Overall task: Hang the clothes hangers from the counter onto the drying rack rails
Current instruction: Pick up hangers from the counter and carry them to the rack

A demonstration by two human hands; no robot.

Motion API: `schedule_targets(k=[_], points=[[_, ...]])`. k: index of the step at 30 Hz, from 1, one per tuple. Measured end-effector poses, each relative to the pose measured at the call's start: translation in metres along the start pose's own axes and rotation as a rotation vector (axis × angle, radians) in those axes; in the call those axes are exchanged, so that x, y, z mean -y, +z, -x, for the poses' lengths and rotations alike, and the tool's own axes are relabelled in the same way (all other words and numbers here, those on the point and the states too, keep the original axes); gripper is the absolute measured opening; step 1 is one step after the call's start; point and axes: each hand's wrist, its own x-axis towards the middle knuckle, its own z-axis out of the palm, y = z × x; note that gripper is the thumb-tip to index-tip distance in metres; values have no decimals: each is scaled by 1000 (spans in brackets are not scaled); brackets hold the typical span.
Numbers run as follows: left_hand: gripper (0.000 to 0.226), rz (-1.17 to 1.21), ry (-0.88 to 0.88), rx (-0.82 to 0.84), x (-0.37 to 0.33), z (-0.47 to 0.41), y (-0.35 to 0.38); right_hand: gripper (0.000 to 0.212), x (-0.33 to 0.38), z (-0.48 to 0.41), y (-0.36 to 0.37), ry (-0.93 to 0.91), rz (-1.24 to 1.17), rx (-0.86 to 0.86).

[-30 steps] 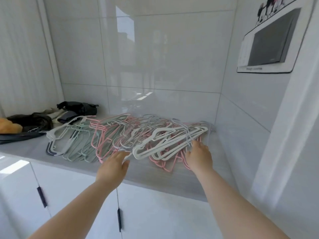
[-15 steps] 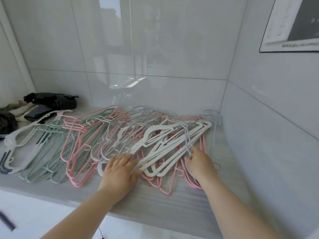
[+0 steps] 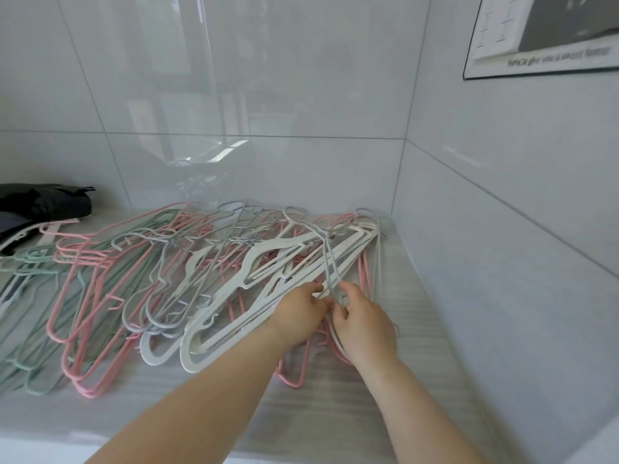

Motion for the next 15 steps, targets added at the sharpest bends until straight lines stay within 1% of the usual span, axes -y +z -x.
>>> schedule_targets(k=[1,3,5,6,9,12,15], points=[[40,83,-41,43,-2,-5,2,44,0,0,-1,-4,-1,4],[33,248,-99,74,-3,-11,2,44,0,2,-2,-7,-3,15],[16,382,-125,124,-1,-13,0,44,-1,4,-3,-9,2,19],[13,429,-137,155,-2,-14,-1,43,-2,6,-3,-10,6,17],[25,436,-152,181,-7,-13,-1,43,-2,9,-5,-15,45,8],[23,439,-174,123,-11,-9,1,40,-8,8,-7,11,150,-18],[24,449,-169,50,-11,-4,2,37,-18,5,-12,91,181,-58]])
